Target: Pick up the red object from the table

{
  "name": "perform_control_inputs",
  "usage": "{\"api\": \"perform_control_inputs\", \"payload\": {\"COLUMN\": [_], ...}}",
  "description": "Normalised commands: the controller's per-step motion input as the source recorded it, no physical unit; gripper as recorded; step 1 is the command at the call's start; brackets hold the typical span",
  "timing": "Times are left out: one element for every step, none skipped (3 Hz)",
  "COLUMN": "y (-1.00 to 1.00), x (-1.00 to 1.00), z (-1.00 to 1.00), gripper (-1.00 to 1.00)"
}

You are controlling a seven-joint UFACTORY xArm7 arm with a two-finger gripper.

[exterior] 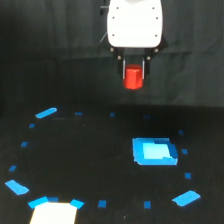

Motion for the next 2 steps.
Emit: {"api": "perform_control_inputs", "payload": {"y": [-0.26,0.27], "x": [0.23,0.26], "z": [0.22,0.15], "gripper": [-1.00,-1.00]}}
